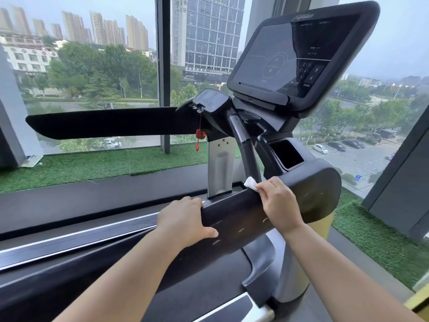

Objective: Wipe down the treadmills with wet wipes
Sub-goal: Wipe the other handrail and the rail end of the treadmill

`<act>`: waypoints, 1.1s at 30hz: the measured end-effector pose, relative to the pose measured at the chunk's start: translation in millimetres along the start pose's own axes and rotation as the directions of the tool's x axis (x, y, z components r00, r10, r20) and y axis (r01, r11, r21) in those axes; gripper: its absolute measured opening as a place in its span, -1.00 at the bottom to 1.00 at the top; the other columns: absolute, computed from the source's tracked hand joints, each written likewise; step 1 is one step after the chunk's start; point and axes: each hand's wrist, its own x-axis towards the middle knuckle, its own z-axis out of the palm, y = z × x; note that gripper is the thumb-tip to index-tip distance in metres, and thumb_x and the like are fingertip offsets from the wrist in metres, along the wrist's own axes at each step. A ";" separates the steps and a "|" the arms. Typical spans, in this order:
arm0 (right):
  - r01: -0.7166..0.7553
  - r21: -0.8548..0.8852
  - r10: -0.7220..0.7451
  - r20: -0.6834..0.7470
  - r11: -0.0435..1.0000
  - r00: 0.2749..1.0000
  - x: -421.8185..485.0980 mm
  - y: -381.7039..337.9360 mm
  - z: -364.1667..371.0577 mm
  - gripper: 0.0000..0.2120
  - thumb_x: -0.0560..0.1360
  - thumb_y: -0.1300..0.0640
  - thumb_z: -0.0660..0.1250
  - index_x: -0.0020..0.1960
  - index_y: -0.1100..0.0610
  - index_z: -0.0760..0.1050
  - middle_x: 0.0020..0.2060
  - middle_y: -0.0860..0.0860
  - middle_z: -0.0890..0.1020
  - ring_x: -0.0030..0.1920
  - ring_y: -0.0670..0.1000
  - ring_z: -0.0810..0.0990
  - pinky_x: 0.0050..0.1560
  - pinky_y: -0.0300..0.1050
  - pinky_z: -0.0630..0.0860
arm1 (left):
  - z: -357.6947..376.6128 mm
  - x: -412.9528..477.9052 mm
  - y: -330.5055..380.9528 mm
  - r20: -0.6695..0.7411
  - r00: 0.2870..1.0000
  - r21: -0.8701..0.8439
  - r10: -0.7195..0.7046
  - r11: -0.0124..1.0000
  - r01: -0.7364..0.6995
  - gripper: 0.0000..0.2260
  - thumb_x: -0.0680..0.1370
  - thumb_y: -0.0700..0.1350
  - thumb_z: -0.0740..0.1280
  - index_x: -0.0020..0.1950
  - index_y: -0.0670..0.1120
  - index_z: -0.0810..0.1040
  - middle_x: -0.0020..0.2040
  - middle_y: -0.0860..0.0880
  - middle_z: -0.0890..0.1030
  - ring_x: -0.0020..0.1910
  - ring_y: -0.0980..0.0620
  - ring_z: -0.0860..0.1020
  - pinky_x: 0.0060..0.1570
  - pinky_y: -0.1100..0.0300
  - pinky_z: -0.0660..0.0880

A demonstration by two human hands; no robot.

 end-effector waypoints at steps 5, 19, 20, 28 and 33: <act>0.006 -0.055 -0.004 0.029 0.998 1.000 3.4 19.9 1.1 -0.94 0.42 0.37 0.41 -0.14 0.26 0.61 -0.32 0.12 0.53 -0.40 0.15 0.53 -0.35 0.00 0.57 | 5.0 0.7 15.4 -0.076 0.997 0.007 0.018 1.000 -0.018 -0.34 0.40 0.32 0.33 0.40 0.05 0.29 0.27 0.02 0.38 0.29 -0.03 0.33 0.18 0.07 0.38; -0.714 0.628 0.709 0.347 0.310 0.614 -21.7 61.7 -50.4 -0.95 0.54 0.13 0.34 -0.07 0.06 0.57 -0.15 0.09 0.65 -0.11 0.05 0.62 -0.04 -0.10 0.53 | 25.7 26.7 85.2 -0.303 0.935 -0.057 0.182 0.976 -0.208 -0.47 0.56 0.22 0.17 0.49 0.08 0.21 0.45 0.07 0.22 0.46 0.03 0.10 0.45 0.15 0.05; -0.714 0.659 0.662 0.428 0.238 0.615 -29.5 54.9 -53.4 -0.95 0.51 0.11 0.35 -0.07 0.05 0.58 -0.17 0.08 0.66 -0.12 0.05 0.64 -0.03 -0.07 0.55 | 29.2 28.5 96.2 -0.343 0.914 -0.107 0.216 0.958 -0.267 -0.50 0.58 0.19 0.17 0.49 0.08 0.23 0.44 0.09 0.24 0.45 0.07 0.11 0.43 0.21 0.06; -0.720 0.597 0.406 0.596 0.354 0.693 -61.4 45.0 -81.1 -0.77 0.45 -0.04 0.35 -0.01 0.07 0.62 -0.19 0.00 0.68 -0.13 -0.05 0.62 -0.04 -0.20 0.53 | 47.7 43.4 154.2 -0.351 0.883 -0.388 0.311 0.810 -0.440 -0.67 0.56 0.02 0.29 0.32 0.08 0.46 0.18 0.15 0.50 0.20 0.16 0.43 0.16 0.37 0.30; -0.753 0.542 0.543 0.531 0.372 0.650 -71.2 65.1 -88.1 -0.87 0.53 0.08 0.33 -0.06 0.12 0.60 -0.23 0.01 0.64 -0.17 -0.12 0.57 -0.13 -0.35 0.48 | 58.7 58.7 173.4 -0.169 0.945 -0.677 0.281 0.664 -0.318 -0.92 0.48 -0.13 0.43 -0.09 0.06 0.63 -0.33 0.20 0.57 -0.31 0.25 0.51 -0.31 0.43 0.40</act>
